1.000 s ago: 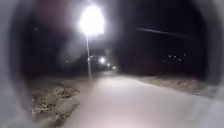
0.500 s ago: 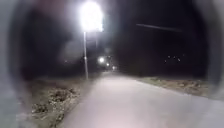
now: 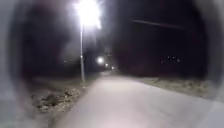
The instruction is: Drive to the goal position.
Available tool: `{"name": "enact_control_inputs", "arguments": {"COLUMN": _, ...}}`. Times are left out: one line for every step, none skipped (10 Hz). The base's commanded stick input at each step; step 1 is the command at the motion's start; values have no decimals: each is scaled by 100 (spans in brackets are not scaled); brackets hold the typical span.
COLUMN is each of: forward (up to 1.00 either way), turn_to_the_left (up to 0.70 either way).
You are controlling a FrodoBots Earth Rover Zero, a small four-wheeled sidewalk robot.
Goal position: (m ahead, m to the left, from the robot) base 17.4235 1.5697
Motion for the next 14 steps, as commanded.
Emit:
{"name": "enact_control_inputs", "arguments": {"forward": 100, "turn_to_the_left": 40}}
{"name": "enact_control_inputs", "arguments": {"forward": 100, "turn_to_the_left": 40}}
{"name": "enact_control_inputs", "arguments": {"forward": 100, "turn_to_the_left": 40}}
{"name": "enact_control_inputs", "arguments": {"forward": 100, "turn_to_the_left": 29}}
{"name": "enact_control_inputs", "arguments": {"forward": 100, "turn_to_the_left": 4}}
{"name": "enact_control_inputs", "arguments": {"forward": 100, "turn_to_the_left": 0}}
{"name": "enact_control_inputs", "arguments": {"forward": 100, "turn_to_the_left": 0}}
{"name": "enact_control_inputs", "arguments": {"forward": 100, "turn_to_the_left": 0}}
{"name": "enact_control_inputs", "arguments": {"forward": 100, "turn_to_the_left": 0}}
{"name": "enact_control_inputs", "arguments": {"forward": 100, "turn_to_the_left": 0}}
{"name": "enact_control_inputs", "arguments": {"forward": 100, "turn_to_the_left": 0}}
{"name": "enact_control_inputs", "arguments": {"forward": 100, "turn_to_the_left": 0}}
{"name": "enact_control_inputs", "arguments": {"forward": 100, "turn_to_the_left": 0}}
{"name": "enact_control_inputs", "arguments": {"forward": 100, "turn_to_the_left": 0}}
